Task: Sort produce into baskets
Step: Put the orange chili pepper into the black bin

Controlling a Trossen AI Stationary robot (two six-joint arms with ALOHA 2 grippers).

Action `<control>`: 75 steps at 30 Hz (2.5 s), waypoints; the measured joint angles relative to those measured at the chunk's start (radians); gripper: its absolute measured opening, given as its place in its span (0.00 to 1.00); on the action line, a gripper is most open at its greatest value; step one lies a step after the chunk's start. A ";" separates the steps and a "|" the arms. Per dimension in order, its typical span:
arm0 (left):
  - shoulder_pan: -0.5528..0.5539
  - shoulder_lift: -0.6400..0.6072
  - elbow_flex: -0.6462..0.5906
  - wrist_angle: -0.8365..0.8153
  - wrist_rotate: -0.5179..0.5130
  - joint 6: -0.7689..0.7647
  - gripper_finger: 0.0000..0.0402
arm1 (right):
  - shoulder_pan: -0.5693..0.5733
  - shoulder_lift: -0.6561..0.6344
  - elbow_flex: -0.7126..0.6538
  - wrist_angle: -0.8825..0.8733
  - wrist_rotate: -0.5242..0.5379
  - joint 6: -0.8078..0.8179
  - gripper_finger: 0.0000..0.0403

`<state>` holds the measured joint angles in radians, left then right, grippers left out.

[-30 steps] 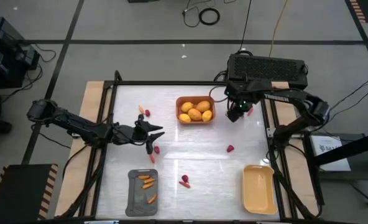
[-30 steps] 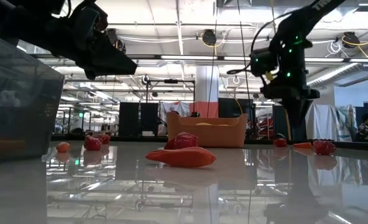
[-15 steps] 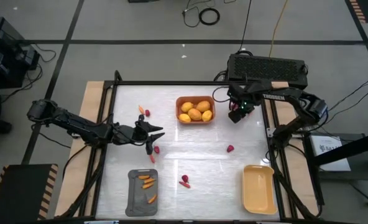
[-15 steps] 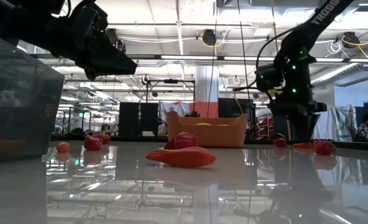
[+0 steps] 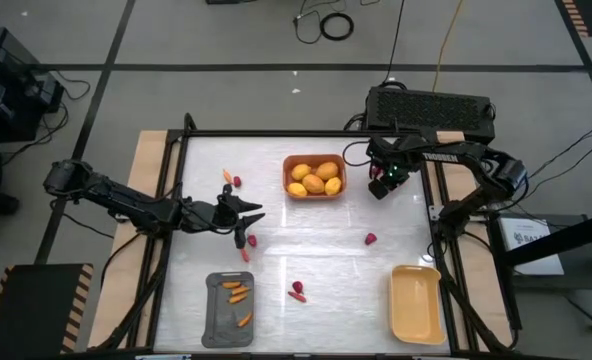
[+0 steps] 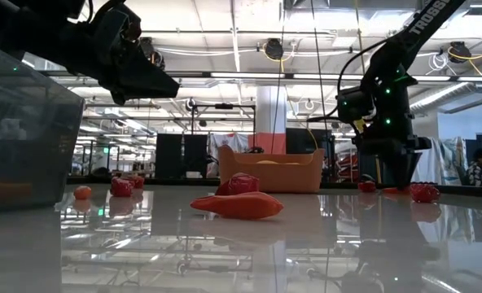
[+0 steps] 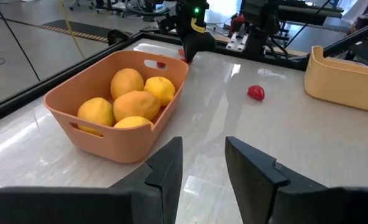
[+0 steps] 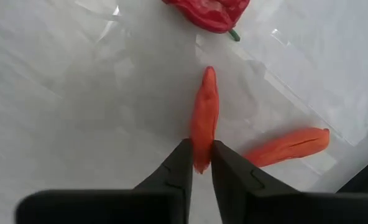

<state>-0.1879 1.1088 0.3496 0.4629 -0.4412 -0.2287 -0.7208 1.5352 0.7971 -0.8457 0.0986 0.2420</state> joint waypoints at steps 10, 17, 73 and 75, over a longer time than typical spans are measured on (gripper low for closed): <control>0.000 0.000 0.000 0.000 0.000 0.000 0.32 | 0.004 -0.032 0.016 -0.029 -0.052 -0.018 0.01; 0.000 0.000 0.000 -0.001 0.000 0.000 0.32 | 0.066 -0.140 0.094 -0.097 -0.078 0.001 0.00; 0.000 0.000 0.001 -0.111 0.000 -0.055 0.32 | 1.037 0.739 0.937 0.929 -0.149 -0.254 0.07; 0.000 0.000 0.001 -0.117 0.001 -0.055 0.32 | 1.036 0.739 0.937 0.931 -0.149 -0.255 0.11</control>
<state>-0.1883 1.1084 0.3504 0.3455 -0.4400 -0.2832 0.3152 2.2738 1.7344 0.0858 -0.0502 -0.0126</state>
